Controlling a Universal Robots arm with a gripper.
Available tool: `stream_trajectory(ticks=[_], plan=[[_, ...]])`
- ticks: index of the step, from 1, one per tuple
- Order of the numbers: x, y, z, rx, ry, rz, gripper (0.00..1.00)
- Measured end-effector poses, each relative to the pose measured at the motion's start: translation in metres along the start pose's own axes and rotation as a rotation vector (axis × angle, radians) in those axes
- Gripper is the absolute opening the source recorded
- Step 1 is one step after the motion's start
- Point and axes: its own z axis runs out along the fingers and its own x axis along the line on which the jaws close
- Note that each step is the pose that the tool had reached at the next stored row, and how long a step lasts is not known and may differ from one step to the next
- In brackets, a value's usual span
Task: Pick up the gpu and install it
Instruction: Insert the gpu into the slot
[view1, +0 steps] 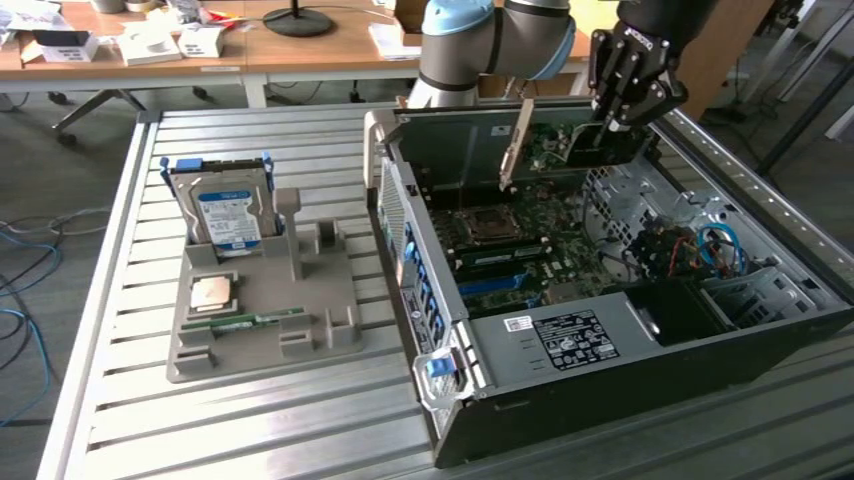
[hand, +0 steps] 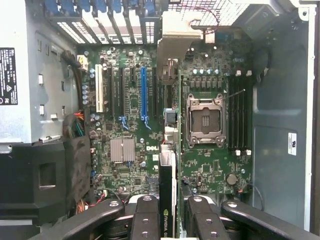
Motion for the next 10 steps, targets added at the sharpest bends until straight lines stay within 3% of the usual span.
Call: stream_trajectory(ticks=[10], plan=[[0.0001,0.0010,0.0001,0.0001,-0.0001,0.000,0.27]])
